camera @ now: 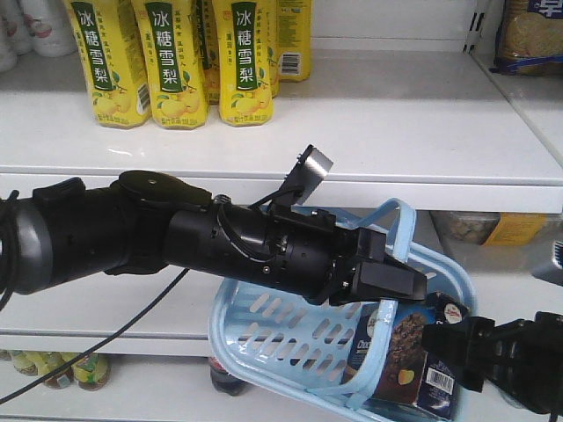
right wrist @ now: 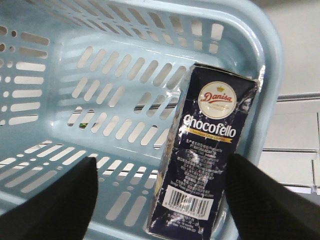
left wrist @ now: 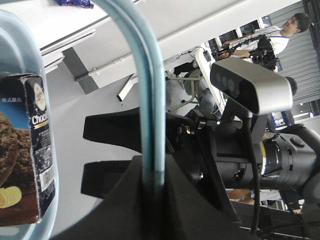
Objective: Left arm holds basket, right arm returns cookies
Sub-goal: 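Reach the right gripper down into the basket toward the Chocofello box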
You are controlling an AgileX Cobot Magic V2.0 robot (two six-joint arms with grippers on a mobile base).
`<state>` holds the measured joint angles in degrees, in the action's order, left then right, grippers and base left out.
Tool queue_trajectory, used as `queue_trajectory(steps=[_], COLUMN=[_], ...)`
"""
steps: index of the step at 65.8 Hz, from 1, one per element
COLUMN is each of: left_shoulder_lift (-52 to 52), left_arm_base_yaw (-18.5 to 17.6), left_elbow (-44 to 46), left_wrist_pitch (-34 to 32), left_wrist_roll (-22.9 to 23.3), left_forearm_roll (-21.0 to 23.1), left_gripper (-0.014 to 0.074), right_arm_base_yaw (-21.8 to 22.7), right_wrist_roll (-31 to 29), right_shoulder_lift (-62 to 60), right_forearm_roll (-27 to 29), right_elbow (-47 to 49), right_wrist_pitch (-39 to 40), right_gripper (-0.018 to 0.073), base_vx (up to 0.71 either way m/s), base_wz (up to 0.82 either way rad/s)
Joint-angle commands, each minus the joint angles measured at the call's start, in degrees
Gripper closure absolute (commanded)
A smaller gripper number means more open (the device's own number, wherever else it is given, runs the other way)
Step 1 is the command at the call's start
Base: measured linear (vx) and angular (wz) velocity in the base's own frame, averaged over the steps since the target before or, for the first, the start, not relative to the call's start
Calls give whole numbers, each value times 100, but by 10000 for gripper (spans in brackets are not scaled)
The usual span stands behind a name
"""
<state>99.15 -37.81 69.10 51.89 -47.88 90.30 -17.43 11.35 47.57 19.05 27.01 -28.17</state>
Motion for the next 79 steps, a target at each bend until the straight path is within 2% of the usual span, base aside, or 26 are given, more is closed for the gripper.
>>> queue_trajectory(steps=[1,57,65,79], left_shoulder_lift=[-313,-313,-313,-313], left_arm_base_yaw=[46,46,46,46], left_elbow=[233,233,233,233], left_wrist_pitch=[-144,-144,-144,-144], left_wrist_roll=[-173,-173,-173,-173], left_forearm_roll=[666,666,666,666], left_gripper=[603,603,603,603], right_arm_base_yaw=[-15,-29,-29,-29], right_wrist_roll=[205,184,-88,-1028], right_shoulder_lift=[0,1205,1297,1343], right_forearm_roll=[-124,261,573,1471], right_elbow=[201,201,201,201], right_wrist_pitch=[325,726,783,836], right_gripper=[43,43,43,43], base_vx=[0,0,0,0], base_wz=[0,0,0,0])
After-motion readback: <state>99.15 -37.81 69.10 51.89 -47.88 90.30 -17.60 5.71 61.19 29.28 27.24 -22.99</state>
